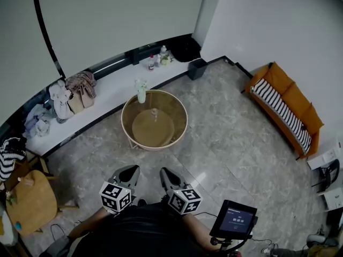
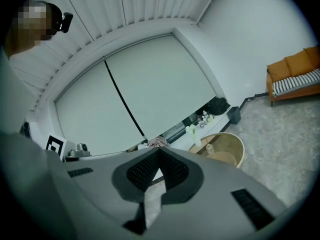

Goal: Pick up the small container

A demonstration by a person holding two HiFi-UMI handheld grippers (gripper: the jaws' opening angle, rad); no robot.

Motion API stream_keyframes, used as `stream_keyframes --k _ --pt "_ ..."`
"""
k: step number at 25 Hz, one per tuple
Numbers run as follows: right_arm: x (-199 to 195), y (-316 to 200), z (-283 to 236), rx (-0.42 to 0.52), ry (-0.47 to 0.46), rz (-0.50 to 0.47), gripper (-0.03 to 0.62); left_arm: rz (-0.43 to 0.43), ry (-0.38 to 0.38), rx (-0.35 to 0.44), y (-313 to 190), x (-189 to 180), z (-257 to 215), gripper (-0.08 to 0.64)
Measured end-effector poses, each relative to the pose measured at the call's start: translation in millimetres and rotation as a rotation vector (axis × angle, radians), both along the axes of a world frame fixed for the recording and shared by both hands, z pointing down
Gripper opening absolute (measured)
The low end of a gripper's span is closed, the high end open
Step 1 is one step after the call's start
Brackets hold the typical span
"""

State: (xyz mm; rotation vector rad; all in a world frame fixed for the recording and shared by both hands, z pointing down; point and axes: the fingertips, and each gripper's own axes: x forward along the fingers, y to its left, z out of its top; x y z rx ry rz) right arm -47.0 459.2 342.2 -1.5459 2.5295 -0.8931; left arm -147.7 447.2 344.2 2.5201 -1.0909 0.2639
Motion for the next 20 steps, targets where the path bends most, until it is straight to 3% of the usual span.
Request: stream_keyframes --k 7,13,20 --pt "0 -2 20 -0.081 0.017 0.059 0.006 0.013 0.018 -0.084 -7 -15 28 0.002" --pt "11 -28 37 -0.136 0.023 0.07 0.006 0.054 0.008 -0.118 -28 3 41 0.002" --pt "30 -83 46 -0.153 -0.043 0.047 0.006 0.032 -0.035 -0.124 -77 22 43 0.002"
